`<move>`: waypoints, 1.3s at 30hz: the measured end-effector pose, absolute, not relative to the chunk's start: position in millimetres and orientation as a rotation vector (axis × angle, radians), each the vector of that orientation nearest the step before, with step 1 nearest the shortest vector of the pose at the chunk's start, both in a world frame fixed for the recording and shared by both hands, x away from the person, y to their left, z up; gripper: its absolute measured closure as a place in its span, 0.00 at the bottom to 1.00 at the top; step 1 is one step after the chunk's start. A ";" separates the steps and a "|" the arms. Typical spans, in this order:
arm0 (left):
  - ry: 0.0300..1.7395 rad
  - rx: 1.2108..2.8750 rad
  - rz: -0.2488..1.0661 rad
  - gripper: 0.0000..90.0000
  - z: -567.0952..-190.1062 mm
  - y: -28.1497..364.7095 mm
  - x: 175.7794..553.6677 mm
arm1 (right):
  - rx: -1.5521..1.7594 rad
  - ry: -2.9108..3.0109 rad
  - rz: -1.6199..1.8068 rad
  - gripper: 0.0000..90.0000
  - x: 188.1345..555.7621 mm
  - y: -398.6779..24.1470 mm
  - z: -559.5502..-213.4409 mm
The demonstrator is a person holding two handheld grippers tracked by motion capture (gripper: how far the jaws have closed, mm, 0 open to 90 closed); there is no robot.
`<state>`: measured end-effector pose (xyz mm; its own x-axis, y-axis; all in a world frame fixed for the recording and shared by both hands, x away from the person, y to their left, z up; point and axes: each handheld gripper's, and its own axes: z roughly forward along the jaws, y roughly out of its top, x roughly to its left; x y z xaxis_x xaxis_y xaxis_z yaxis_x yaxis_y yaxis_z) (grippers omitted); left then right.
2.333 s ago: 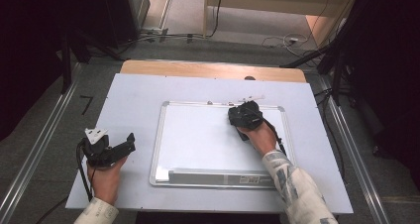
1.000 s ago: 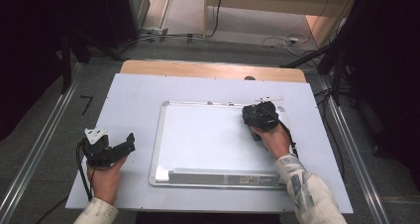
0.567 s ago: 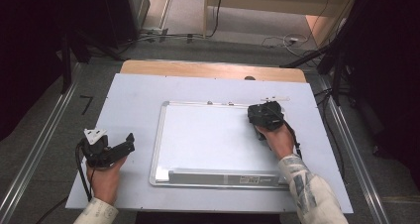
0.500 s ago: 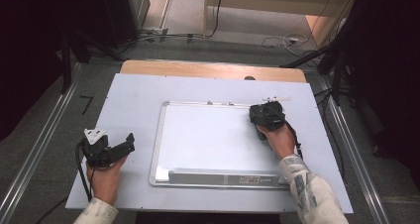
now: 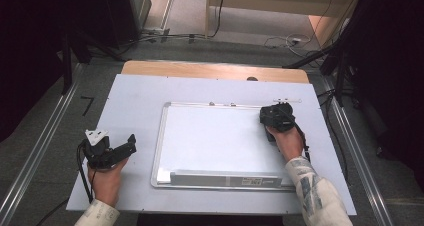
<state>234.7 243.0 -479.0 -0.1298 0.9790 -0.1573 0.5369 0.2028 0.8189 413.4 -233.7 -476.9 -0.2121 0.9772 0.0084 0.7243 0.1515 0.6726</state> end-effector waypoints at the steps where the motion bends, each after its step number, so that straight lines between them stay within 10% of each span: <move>1: 1.769 1.422 0.789 0.07 -479.0 243.1 234.7 | 1.620 1.999 0.780 0.42 413.7 -234.7 -477.5; 39: 1.771 1.427 0.787 0.07 -479.7 242.8 234.8 | 1.650 1.931 0.837 0.28 407.2 -256.8 -470.4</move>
<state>234.8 242.8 -479.7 -0.1297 0.9792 -0.1562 0.5408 0.2018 0.8166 407.2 -256.8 -470.4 -0.1724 0.9842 0.0401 0.7021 0.0943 0.7058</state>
